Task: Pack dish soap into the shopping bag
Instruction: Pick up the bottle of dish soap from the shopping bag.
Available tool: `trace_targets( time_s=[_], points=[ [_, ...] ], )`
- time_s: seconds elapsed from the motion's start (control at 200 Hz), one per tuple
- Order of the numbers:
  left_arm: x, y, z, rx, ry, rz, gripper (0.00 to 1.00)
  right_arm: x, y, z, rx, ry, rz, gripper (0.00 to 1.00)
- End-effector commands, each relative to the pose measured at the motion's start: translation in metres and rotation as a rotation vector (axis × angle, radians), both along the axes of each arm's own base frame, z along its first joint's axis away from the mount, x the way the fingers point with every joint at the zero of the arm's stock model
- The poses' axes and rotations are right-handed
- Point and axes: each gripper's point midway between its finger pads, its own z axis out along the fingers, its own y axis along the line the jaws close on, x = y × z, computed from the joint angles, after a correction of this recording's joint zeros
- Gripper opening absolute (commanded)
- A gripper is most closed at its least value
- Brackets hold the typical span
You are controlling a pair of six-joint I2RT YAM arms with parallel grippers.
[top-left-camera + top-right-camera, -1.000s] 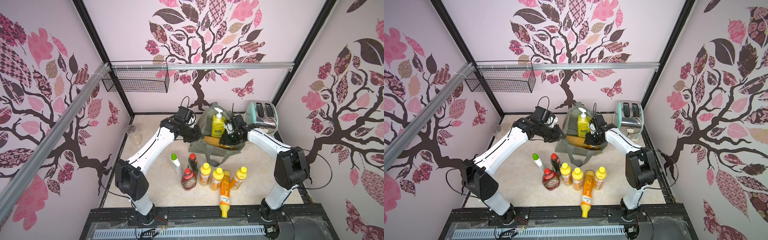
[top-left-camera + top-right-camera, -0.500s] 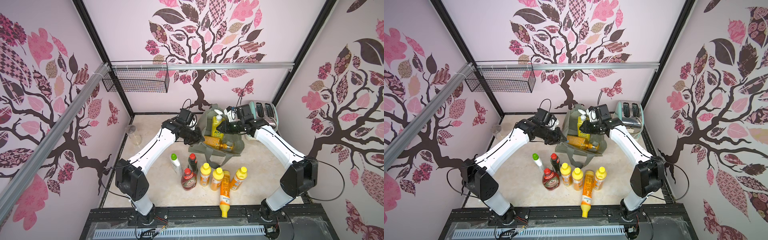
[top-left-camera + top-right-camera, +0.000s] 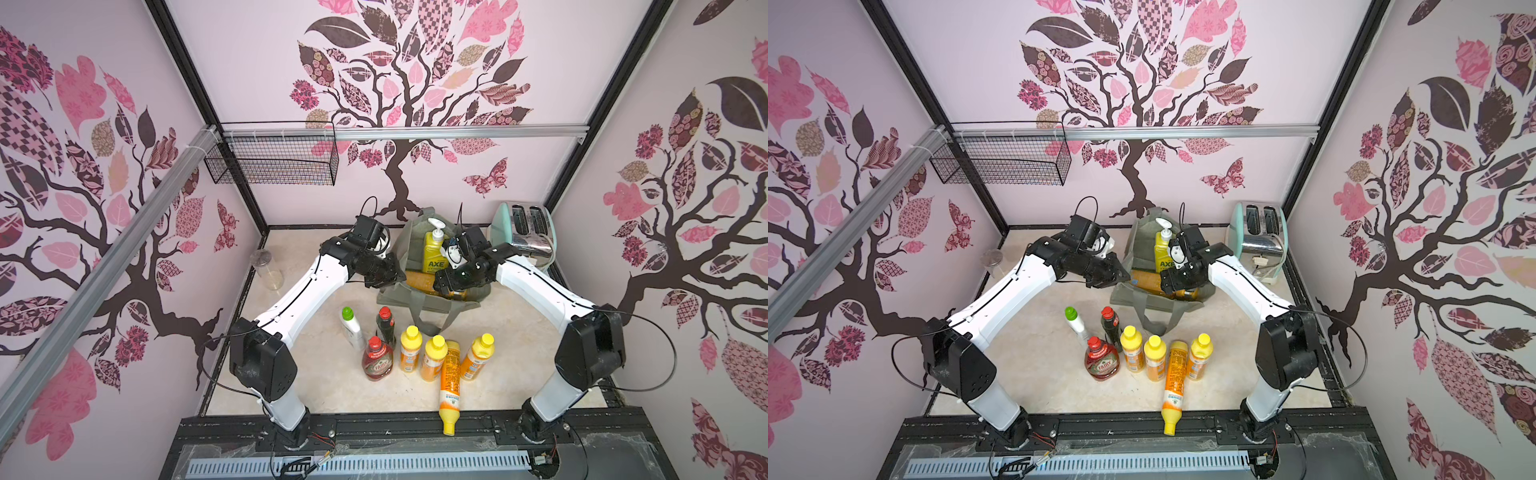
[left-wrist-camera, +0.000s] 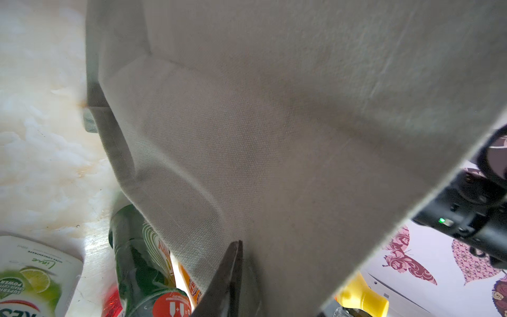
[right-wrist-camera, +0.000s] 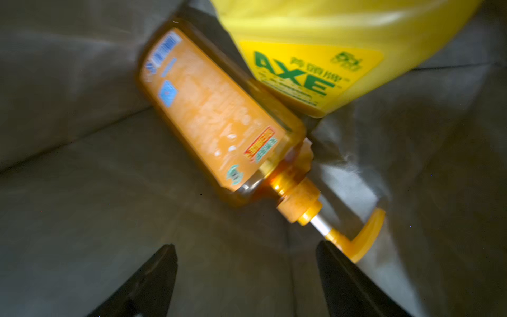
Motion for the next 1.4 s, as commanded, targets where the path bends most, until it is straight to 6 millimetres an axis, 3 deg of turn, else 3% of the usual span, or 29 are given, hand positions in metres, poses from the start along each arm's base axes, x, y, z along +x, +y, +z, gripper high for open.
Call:
trace_targets(
  time_s=[0.0,0.165,0.41,0.725,0.86,0.965,1.175,1.27,1.396],
  points=[
    [0.004,0.005,-0.002,0.018,0.012,0.013,0.25,0.014,-0.010,-0.014,-0.101,-0.007,0.014,0.95],
    [0.005,0.005,-0.001,0.023,0.015,0.008,0.25,0.021,-0.003,-0.031,-0.139,-0.024,0.076,1.00],
    [0.003,0.006,-0.005,0.023,0.019,0.008,0.25,-0.008,0.012,-0.080,-0.299,-0.077,0.364,1.00],
    [0.011,0.002,0.008,0.007,-0.017,0.010,0.25,-0.002,0.016,-0.123,-0.313,0.004,0.357,1.00],
    [0.012,0.002,0.013,0.005,-0.029,0.012,0.25,0.007,0.026,-0.124,-0.287,0.005,0.357,0.99],
    [0.009,0.005,0.013,0.017,-0.029,0.011,0.25,0.013,0.039,-0.104,-0.223,-0.002,0.350,0.82],
    [0.007,0.010,0.012,0.043,-0.031,0.011,0.24,0.009,0.047,-0.066,-0.161,-0.018,0.354,0.15],
    [0.007,0.010,0.012,0.043,-0.031,0.008,0.24,0.008,0.044,-0.050,-0.156,-0.045,0.341,0.04],
    [0.007,0.008,0.011,0.043,-0.027,0.003,0.24,0.012,0.043,-0.019,-0.149,-0.102,0.322,0.03]
  ],
)
